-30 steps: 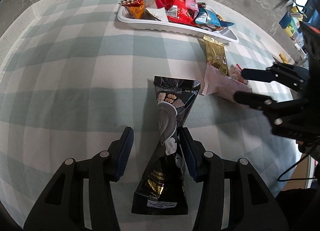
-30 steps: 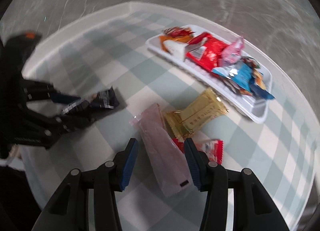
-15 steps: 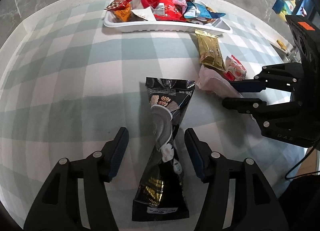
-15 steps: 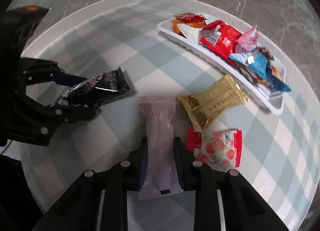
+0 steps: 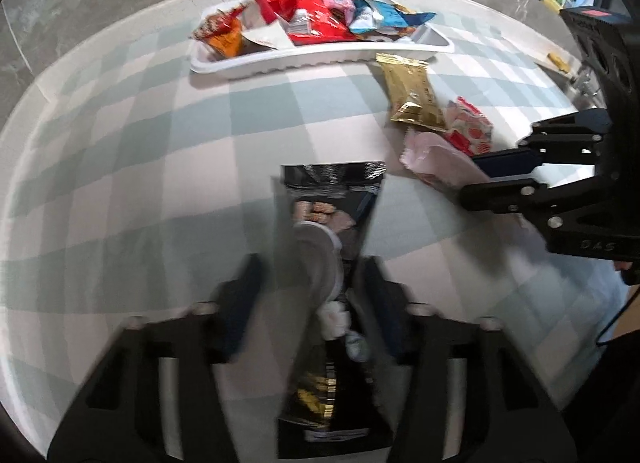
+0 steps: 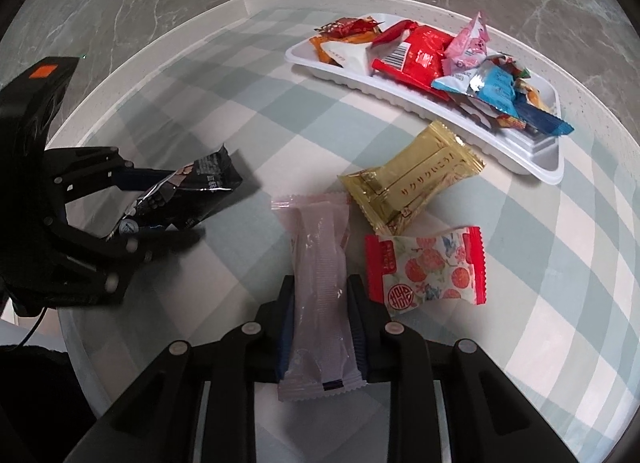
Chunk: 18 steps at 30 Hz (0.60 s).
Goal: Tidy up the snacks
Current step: 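Carry the black bag and pink-white packet over the white tray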
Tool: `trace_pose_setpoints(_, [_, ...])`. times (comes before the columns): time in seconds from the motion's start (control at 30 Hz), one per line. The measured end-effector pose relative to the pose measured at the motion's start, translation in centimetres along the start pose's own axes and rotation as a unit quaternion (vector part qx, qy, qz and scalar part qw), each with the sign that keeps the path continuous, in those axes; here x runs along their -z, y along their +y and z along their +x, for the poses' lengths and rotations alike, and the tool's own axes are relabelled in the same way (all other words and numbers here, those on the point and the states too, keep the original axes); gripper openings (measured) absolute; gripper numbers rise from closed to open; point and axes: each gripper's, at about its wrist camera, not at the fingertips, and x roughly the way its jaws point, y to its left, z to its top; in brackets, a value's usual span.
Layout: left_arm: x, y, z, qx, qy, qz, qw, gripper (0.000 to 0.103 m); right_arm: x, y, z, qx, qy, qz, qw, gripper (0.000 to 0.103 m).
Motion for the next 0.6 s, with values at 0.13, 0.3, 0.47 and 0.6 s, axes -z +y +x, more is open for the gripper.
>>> trace_pose_setpoints(0.13, [0.3,1.1,-0.4,0.012,-0.006,-0.027,0.9996,0.017,0.3,-0.8,-0.6,-0.022,-0.003,0.028,0.999,0.026])
trace_pose_setpoints(0.3, [0.7,1.4,-0.9,0.039,-0.002,-0.046,0.9982,0.017,0.7,-1.9,-1.6,-0.052,-0.012,0.073,0.996,0.025])
trace_pose_setpoints(0.47, [0.6,1.7,-1.6,0.054,-0.007,-0.060,0.9967,0.017,1.1,-3.0,-3.0,-0.087,-0.025,0.121,0.988,0.025])
trace_pose_setpoints(0.6, [-0.3,1.7,-2.6,0.063,-0.016,-0.061,0.9960,0.017,1.2,-3.9,-4.0,-0.108,-0.033,0.153,0.982,0.025])
